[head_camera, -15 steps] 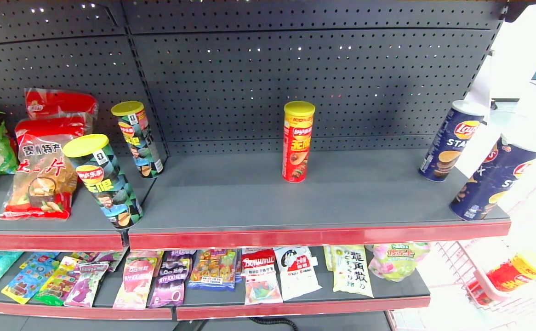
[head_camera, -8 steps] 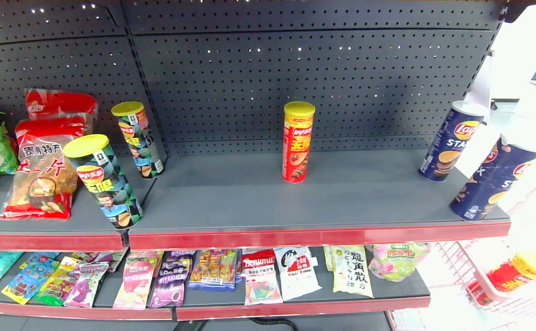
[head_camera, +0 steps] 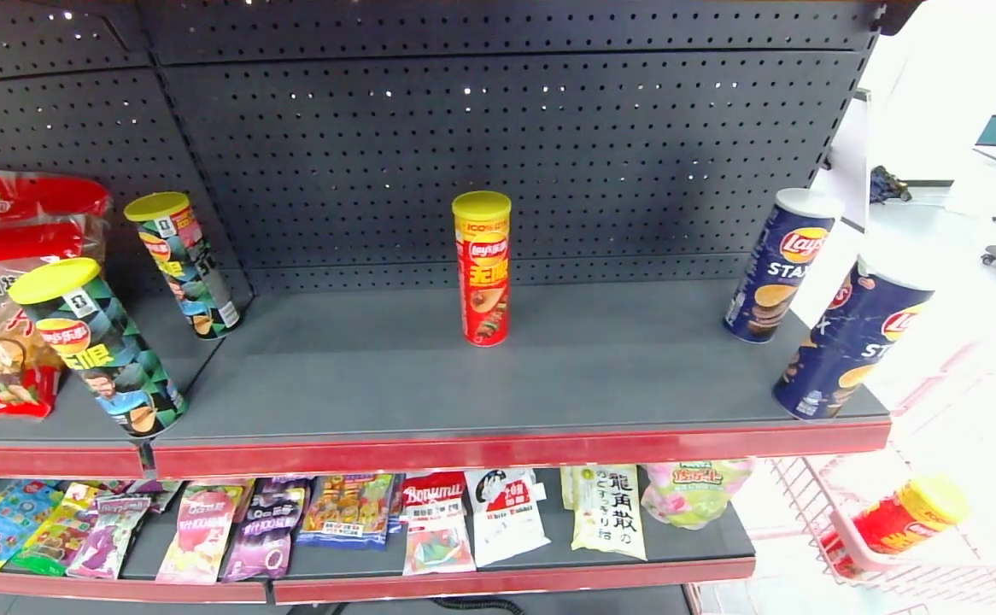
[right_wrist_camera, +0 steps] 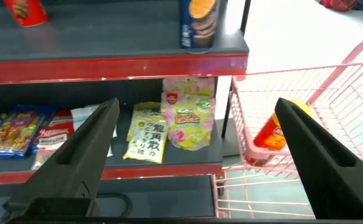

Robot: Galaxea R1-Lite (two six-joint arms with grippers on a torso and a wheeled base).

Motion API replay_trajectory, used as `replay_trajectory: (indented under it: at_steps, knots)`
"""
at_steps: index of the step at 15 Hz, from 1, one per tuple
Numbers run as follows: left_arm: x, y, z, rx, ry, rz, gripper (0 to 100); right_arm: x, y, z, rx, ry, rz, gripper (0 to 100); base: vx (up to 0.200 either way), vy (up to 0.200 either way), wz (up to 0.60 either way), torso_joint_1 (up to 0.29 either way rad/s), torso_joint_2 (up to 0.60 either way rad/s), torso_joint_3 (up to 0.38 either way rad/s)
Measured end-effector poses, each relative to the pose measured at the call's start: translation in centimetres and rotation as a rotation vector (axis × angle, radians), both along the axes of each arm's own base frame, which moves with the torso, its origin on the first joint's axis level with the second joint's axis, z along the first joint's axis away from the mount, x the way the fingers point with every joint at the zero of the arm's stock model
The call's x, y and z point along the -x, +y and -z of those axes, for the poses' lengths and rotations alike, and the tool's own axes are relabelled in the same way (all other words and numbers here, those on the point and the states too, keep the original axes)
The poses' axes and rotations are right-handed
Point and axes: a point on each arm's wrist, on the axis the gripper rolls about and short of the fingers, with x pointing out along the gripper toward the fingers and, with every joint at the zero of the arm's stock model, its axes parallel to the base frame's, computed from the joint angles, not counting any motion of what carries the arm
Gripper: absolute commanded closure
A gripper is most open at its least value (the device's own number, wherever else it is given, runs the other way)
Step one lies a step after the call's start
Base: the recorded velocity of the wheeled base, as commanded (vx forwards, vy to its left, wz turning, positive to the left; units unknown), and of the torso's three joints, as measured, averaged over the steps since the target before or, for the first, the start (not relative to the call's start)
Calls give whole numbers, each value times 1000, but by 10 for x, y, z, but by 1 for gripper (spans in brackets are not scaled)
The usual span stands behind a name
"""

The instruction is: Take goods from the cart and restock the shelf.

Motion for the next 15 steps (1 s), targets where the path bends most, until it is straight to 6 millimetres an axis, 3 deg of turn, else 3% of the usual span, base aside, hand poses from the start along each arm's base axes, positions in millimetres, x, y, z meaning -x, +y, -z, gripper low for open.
replay_trajectory:
  at_steps: [9,15]
  knots:
    - [0,0,0,0,-1,0,0,0,0,0,0,0,0,0,0,-200,0,3,2,4]
    - [0,0,0,0,0,0,0,0,0,0,-1,0,-8,0,0,0,0,0,0,0]
